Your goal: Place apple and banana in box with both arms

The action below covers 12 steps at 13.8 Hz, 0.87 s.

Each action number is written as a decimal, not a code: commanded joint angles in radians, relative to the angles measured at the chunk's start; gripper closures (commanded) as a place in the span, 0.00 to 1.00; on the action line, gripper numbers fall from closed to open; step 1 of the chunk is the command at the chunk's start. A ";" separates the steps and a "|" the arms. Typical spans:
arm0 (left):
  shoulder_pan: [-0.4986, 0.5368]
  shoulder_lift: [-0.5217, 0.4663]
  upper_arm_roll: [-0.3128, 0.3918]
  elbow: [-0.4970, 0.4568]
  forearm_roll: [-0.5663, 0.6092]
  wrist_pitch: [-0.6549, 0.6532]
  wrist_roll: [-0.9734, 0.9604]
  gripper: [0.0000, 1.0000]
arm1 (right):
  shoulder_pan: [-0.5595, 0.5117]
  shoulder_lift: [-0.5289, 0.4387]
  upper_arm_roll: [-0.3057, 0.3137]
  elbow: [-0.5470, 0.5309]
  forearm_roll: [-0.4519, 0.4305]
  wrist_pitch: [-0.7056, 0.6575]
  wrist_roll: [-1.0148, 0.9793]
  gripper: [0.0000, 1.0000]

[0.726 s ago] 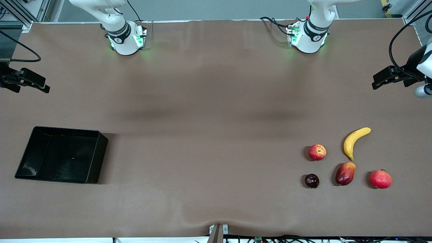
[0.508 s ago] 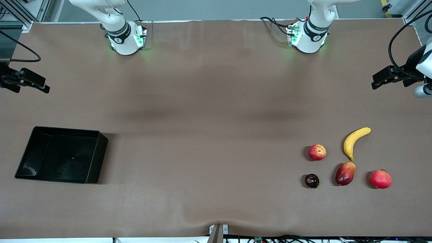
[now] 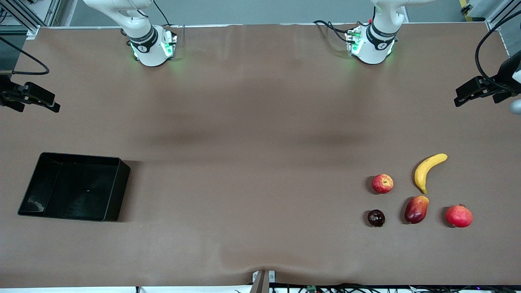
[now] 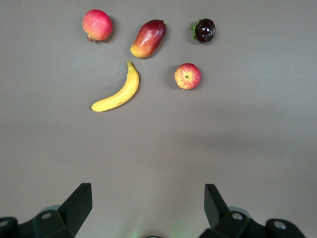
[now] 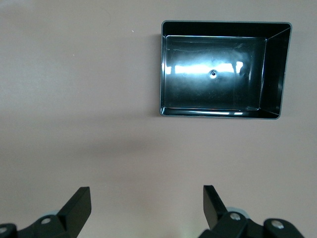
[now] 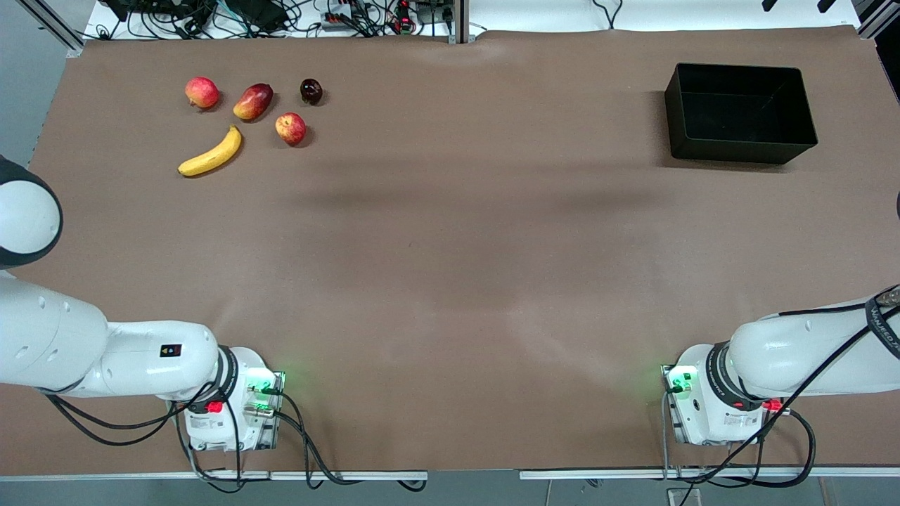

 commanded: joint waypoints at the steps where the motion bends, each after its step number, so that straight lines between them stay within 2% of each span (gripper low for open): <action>1: 0.005 0.012 0.001 0.027 -0.006 -0.022 0.003 0.00 | -0.012 0.004 0.005 0.010 0.010 0.008 0.005 0.00; 12: 0.015 0.013 0.005 0.012 -0.005 -0.022 0.003 0.00 | 0.027 0.113 0.012 0.010 0.012 0.088 0.018 0.00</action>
